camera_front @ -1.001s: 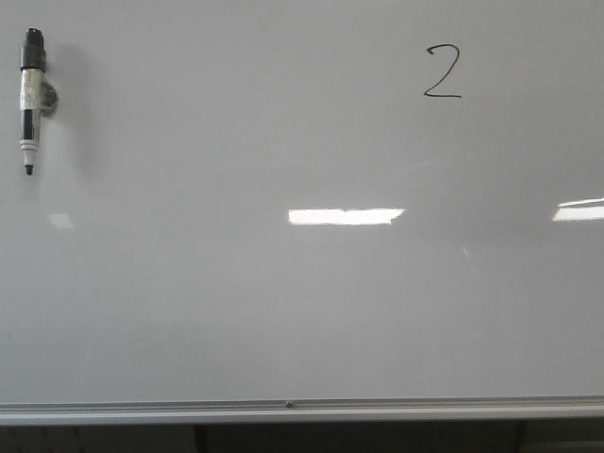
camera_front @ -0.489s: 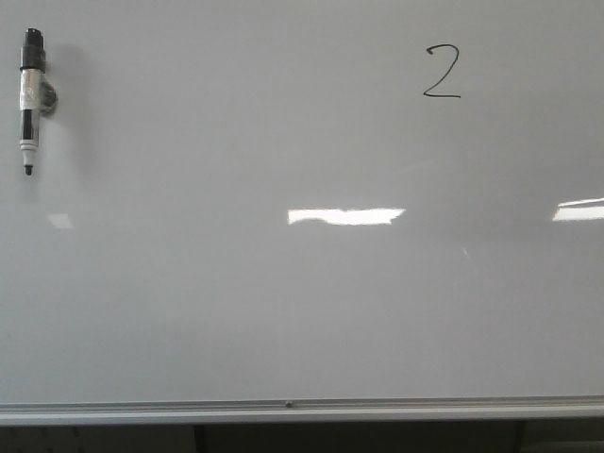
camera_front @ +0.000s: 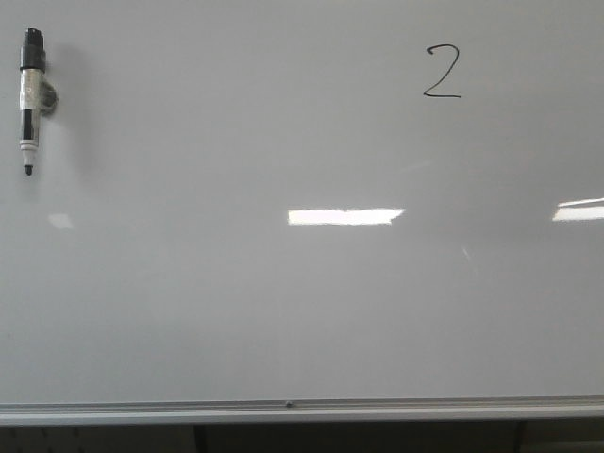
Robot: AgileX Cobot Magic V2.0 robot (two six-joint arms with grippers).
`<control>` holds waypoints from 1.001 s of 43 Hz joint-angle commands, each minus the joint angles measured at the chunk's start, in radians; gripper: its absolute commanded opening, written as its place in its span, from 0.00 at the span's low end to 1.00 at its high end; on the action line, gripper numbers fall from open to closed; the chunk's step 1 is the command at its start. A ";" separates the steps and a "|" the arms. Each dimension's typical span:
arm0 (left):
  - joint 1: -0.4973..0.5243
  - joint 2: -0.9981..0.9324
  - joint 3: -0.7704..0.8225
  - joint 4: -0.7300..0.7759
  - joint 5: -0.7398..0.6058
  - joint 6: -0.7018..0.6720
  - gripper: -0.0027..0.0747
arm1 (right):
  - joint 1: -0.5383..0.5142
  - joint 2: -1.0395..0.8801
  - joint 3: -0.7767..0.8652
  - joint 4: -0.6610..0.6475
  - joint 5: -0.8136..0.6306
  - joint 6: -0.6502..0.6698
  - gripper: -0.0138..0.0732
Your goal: Write number 2 on whiteboard
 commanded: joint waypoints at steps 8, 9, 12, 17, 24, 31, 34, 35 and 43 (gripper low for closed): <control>-0.005 -0.029 0.035 -0.001 -0.080 -0.012 0.01 | -0.121 -0.061 0.039 -0.042 -0.230 -0.005 0.08; -0.005 -0.029 0.035 -0.001 -0.080 -0.012 0.01 | -0.148 -0.077 0.066 -0.042 -0.289 -0.005 0.08; -0.005 -0.027 0.035 -0.001 -0.080 -0.012 0.01 | -0.219 -0.117 0.148 -0.041 -0.444 -0.005 0.08; -0.005 -0.027 0.035 -0.001 -0.080 -0.012 0.01 | -0.318 -0.192 0.311 -0.040 -0.684 -0.005 0.08; -0.005 -0.027 0.035 -0.001 -0.080 -0.012 0.01 | -0.422 -0.295 0.560 -0.040 -0.956 -0.005 0.08; -0.005 -0.027 0.035 -0.001 -0.080 -0.012 0.01 | -0.468 -0.362 0.747 -0.040 -1.144 -0.004 0.08; -0.005 -0.027 0.035 -0.001 -0.080 -0.012 0.01 | -0.468 -0.383 0.795 -0.038 -1.179 -0.002 0.08; -0.005 -0.027 0.035 -0.001 -0.080 -0.012 0.01 | -0.469 -0.388 0.807 -0.038 -1.186 -0.002 0.08; -0.005 -0.027 0.035 -0.001 -0.080 -0.012 0.01 | -0.471 -0.440 0.856 -0.038 -1.197 -0.002 0.08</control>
